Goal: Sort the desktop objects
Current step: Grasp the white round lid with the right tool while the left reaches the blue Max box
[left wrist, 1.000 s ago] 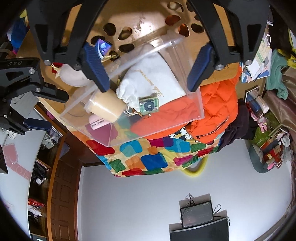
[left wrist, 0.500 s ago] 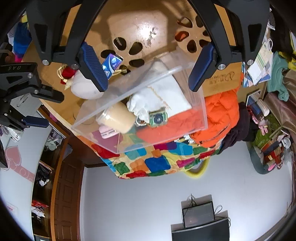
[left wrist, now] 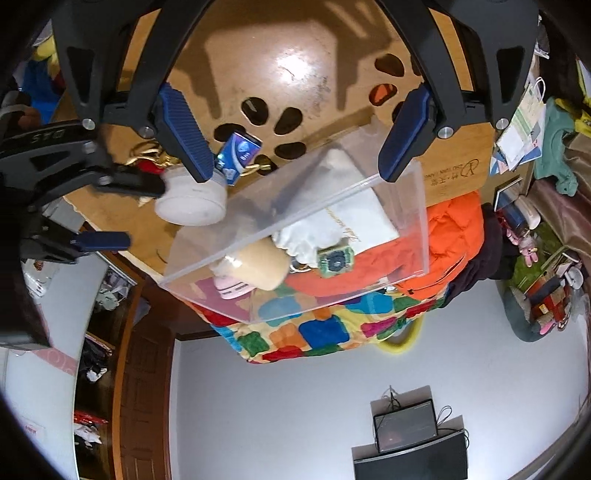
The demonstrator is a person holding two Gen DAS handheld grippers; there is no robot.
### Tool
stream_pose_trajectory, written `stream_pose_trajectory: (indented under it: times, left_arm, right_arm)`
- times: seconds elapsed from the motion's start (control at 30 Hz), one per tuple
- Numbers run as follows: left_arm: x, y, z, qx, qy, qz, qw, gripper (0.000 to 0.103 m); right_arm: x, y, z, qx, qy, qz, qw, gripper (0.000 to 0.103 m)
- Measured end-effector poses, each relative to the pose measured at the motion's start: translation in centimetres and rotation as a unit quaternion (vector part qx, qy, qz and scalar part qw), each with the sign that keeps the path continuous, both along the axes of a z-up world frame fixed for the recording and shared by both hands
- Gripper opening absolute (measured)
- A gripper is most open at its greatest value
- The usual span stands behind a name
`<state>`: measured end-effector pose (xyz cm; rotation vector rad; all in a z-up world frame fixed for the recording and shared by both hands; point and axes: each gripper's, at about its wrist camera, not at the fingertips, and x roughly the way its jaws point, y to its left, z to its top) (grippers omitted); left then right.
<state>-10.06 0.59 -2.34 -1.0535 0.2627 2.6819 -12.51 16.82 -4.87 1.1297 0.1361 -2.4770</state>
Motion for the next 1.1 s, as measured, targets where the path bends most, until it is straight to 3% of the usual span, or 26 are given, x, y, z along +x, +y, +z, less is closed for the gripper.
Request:
stream_pose_trajectory:
  times: [0.17, 0.43, 0.6, 0.93, 1.1]
  left_arm:
    - [1.0, 0.0, 0.1, 0.004, 0.017, 0.007, 0.9998, 0.091]
    - [1.8, 0.1, -0.5, 0.008, 0.008, 0.002, 0.9999, 0.091]
    - [1.6, 0.4, -1.4, 0.012, -0.010, 0.004, 0.9999, 0.084]
    - [0.3, 1.5, -3.2, 0.008, -0.044, 0.000, 0.9990, 0.083]
    - [-0.6, 2.4, -4.0, 0.009, -0.063, -0.006, 0.9980, 0.080]
  right_arm:
    - [-0.9, -1.4, -1.2, 0.006, -0.012, 0.020, 1.000, 0.081]
    - [-2.5, -2.2, -2.7, -0.015, -0.041, 0.034, 0.998, 0.080]
    - [-2.7, -2.6, -2.9, -0.018, -0.039, 0.039, 0.998, 0.065]
    - [-1.4, -0.8, -2.4, -0.038, -0.037, 0.042, 0.998, 0.064]
    - [-0.2, 0.4, -1.8, -0.019, -0.019, 0.038, 0.999, 0.064]
